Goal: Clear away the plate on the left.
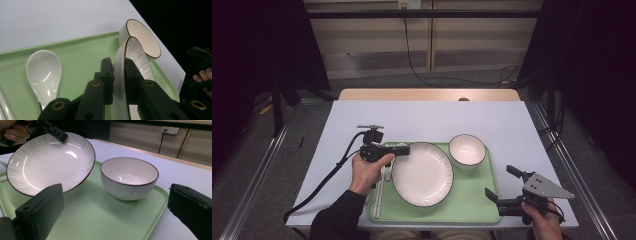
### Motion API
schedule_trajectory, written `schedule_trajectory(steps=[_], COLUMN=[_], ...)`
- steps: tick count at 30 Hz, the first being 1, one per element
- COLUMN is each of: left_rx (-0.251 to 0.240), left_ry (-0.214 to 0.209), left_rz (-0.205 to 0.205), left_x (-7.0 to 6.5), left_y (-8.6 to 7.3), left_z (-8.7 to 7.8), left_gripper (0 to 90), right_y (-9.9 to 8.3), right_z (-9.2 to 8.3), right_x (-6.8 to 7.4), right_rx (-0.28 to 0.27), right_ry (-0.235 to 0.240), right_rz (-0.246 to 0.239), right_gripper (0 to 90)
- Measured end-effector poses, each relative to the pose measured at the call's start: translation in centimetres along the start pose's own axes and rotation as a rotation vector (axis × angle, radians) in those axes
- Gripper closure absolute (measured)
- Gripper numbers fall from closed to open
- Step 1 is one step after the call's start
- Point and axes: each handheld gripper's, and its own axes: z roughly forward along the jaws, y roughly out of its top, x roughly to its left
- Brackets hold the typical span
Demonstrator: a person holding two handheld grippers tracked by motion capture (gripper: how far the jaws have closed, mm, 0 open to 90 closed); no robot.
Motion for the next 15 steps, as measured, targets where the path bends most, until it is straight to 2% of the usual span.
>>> schedule_trajectory(steps=[2,5,8,13,15], left_rx=[0.009,0.031,0.053,0.061,0.082], left_ry=[-0.021,-0.028,0.017,0.007,0.036], left_rz=[-0.013,-0.010,0.008,0.015,0.039], left_x=[0.0,0.0,0.1,0.2,0.2], left_y=[-0.2,-0.6,-1.1,-1.4,-1.7], left_z=[0.4,1.1,1.6,2.1,2.5], left_gripper=[80.4,80.5,80.4,81.5,82.8], right_y=[0.0,0.0,0.0,0.0,0.0], right_z=[0.0,0.0,-0.1,-0.1,-0.1], right_x=[0.0,0.0,0.0,0.0,0.0], right_rx=[0.001,0.000,0.001,0.000,0.000], right_ry=[0.001,0.004,0.002,0.004,0.005], right_rz=[-0.002,0.001,-0.002,-0.004,-0.001], right_gripper=[0.2,0.2,0.2,0.2,0.2])
